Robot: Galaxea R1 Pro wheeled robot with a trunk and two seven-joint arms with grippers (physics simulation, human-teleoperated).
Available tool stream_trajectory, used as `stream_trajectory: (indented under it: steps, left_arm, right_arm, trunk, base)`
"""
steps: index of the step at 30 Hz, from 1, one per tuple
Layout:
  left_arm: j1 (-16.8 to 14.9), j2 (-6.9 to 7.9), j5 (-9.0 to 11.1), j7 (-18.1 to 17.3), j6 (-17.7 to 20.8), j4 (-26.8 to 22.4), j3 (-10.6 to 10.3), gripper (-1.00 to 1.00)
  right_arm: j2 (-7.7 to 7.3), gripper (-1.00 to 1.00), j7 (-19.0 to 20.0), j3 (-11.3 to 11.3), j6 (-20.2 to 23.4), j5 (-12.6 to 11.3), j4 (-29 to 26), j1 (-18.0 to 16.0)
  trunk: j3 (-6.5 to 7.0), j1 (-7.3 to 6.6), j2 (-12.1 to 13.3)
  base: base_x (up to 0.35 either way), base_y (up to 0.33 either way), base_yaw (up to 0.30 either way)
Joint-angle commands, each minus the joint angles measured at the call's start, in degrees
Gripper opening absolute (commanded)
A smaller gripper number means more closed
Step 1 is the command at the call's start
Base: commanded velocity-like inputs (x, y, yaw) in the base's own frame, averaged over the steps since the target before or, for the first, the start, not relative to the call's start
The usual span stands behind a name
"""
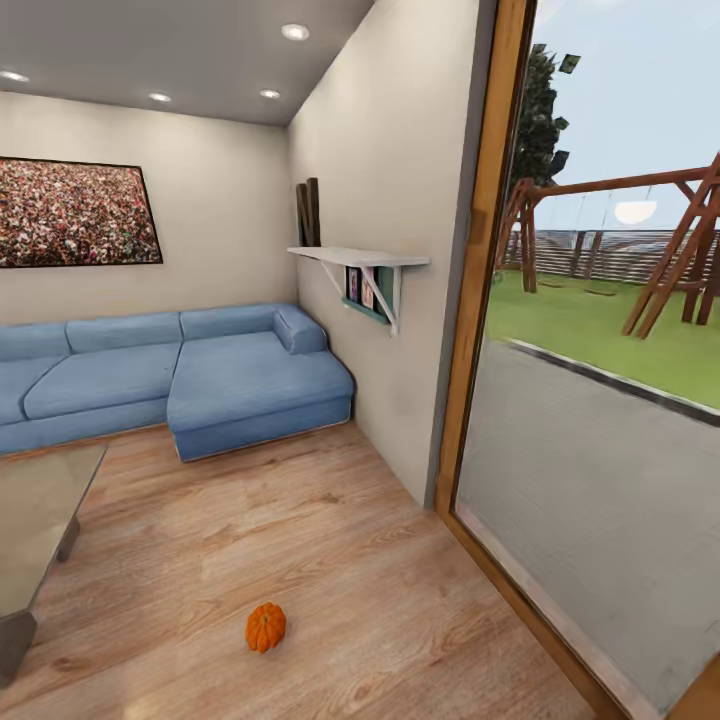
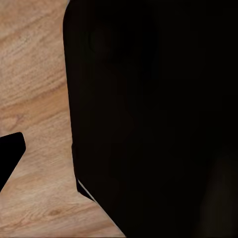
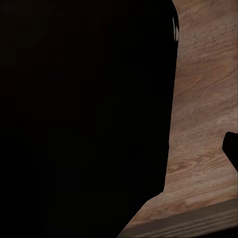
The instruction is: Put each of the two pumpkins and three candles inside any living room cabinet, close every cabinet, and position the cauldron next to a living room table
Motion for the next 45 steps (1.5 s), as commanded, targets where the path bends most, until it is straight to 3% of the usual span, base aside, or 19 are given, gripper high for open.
stream_trajectory:
  steps: [1, 3, 19, 39, 41, 45]
  left_arm:
    - [0.0, 0.0, 0.0, 0.0, 0.0, 0.0, 0.0, 1.0]
    - [0.2, 0.65, 0.3, -0.7, -0.5, -0.6, 0.3, 1.0]
    - [0.1, 0.44, 1.1, -0.7, -4.7, -0.6, 1.5, 1.0]
    - [0.1, 0.52, 1.3, -0.7, -4.7, -0.6, 1.6, 1.0]
    - [0.1, 0.53, 1.6, -0.7, -4.7, -0.6, 1.5, 1.0]
    - [0.1, 0.64, 5.9, -0.7, -4.8, -0.6, 1.4, 1.0]
  right_arm:
    - [0.0, 1.0, 0.0, 0.0, 0.0, 0.0, 0.0, 0.0]
    - [-0.25, 1.0, -0.2, 0.1, 0.1, 0.0, -0.2, -0.1]
    - [-0.13, 1.0, 0.1, 0.1, 0.1, -0.1, -4.5, -0.6]
    - [-0.09, 1.0, -0.3, 0.2, 0.1, 0.0, -6.6, -0.6]
    - [-0.09, 1.0, -0.3, 0.2, 0.1, 0.0, -6.6, -0.6]
    - [-0.09, 1.0, -0.4, 0.3, 0.2, 0.2, -6.6, -0.6]
  trunk:
    - [-0.03, 0.0, 0.0]
    - [-0.03, 0.0, 0.0]
    - [-0.03, 0.0, 0.0]
    - [3.56, -4.39, 8.0]
    - [3.92, -4.83, 8.8]
    - [4.64, -5.71, 10.4]
  base:
    - [0.0, 0.0, 0.0]
    - [0.0, 0.0, 0.0]
    - [0.0, 0.0, 0.0]
    - [0.0, 0.0, 0.0]
    - [0.0, 0.0, 0.014]
    - [0.0, 0.0, 0.214]
